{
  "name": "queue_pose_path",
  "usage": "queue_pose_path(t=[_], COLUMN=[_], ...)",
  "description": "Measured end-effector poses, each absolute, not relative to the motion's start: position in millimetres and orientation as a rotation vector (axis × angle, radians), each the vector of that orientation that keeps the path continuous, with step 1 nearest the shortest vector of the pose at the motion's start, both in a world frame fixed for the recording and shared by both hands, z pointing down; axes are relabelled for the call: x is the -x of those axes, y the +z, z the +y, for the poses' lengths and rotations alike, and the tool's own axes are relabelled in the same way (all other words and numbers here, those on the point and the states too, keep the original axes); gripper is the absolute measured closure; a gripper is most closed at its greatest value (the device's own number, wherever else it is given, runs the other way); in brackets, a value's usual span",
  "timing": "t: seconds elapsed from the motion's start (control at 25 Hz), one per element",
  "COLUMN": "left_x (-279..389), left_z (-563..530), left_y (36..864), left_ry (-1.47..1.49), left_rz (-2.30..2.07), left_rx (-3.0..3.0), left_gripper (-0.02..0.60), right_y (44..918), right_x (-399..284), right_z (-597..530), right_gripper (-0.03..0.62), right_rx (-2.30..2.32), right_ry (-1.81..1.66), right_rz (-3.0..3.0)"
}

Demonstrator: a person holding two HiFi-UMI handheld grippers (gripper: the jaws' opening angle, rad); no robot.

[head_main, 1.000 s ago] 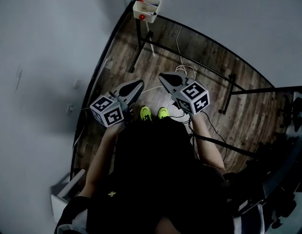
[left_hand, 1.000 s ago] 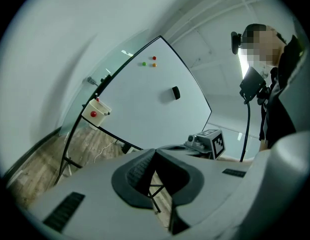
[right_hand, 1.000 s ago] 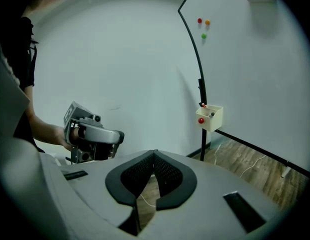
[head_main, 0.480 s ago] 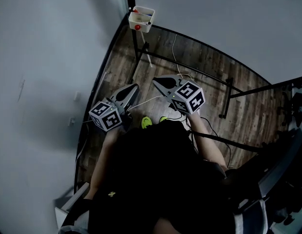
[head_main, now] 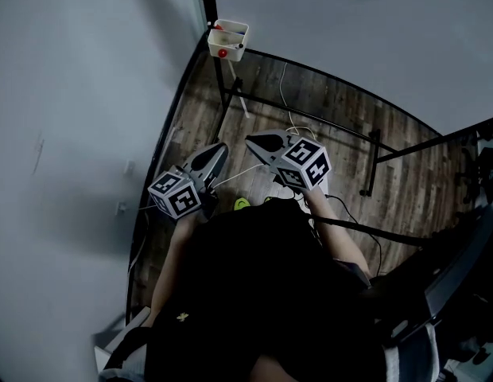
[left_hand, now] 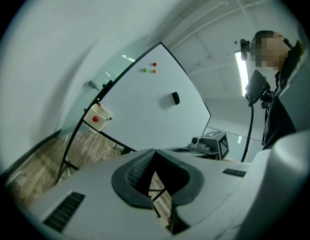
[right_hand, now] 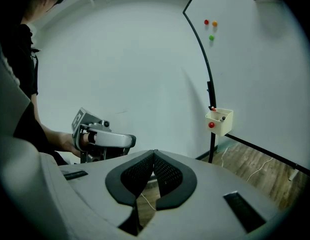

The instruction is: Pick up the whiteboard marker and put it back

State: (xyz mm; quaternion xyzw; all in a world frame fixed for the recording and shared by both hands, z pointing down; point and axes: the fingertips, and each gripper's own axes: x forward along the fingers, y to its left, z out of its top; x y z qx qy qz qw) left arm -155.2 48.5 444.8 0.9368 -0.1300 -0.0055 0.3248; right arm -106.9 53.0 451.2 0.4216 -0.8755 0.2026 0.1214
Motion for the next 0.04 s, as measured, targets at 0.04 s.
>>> queue_pose_path(t=[0.04], left_x=[155.7], left_z=[49.8], left_y=[446.2], left_ry=[-0.012], left_rz=[-0.339], left_rx=[-2.451], left_gripper=[0.563], right_y=[452.1], right_x=[108.0], right_z=[54.2], right_gripper=[0.583], right_rx=[-1.231], right_ry=[0.596], right_rz=[-2.557])
